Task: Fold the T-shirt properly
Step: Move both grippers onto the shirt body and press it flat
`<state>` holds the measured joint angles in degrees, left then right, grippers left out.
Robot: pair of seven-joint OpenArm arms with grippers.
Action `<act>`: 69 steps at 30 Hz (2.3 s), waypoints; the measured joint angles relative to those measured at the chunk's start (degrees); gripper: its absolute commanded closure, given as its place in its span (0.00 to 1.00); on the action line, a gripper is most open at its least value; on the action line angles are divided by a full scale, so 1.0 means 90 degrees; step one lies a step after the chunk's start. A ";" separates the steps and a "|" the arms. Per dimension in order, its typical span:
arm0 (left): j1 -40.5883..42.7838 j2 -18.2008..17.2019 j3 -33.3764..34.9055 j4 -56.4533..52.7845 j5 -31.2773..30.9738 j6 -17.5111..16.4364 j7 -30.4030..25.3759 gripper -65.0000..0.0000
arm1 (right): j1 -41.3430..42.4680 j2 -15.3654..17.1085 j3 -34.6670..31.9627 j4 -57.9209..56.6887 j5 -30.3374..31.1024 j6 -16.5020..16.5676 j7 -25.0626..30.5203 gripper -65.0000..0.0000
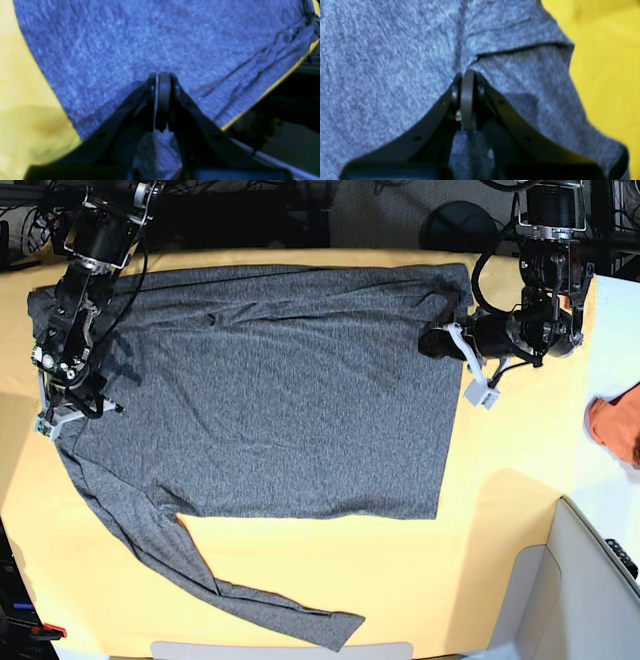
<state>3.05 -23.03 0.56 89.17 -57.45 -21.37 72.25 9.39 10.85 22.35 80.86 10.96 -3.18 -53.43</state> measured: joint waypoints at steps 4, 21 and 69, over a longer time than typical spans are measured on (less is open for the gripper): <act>0.0027 -0.0034 0.0100 -0.0335 -0.0068 -0.0012 -0.0238 0.99 | 0.0017 0.0075 0.0012 -0.0124 0.0000 0.0024 0.0121 1.00; 0.0015 -0.0036 0.0100 -0.0386 -0.0114 -0.0010 -0.0296 0.99 | -0.0408 0.1251 -0.0017 -0.0226 -0.0022 -0.0005 -0.0163 1.00; 0.0243 -0.0022 0.0440 -0.0330 0.0508 -0.0085 -0.1134 0.99 | 0.0593 0.1404 -0.0935 -0.1545 0.0019 0.0087 0.0624 1.00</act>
<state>5.23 -23.22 4.51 86.19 -52.88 -22.13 62.04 14.72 23.49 13.93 66.96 11.14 -2.39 -47.81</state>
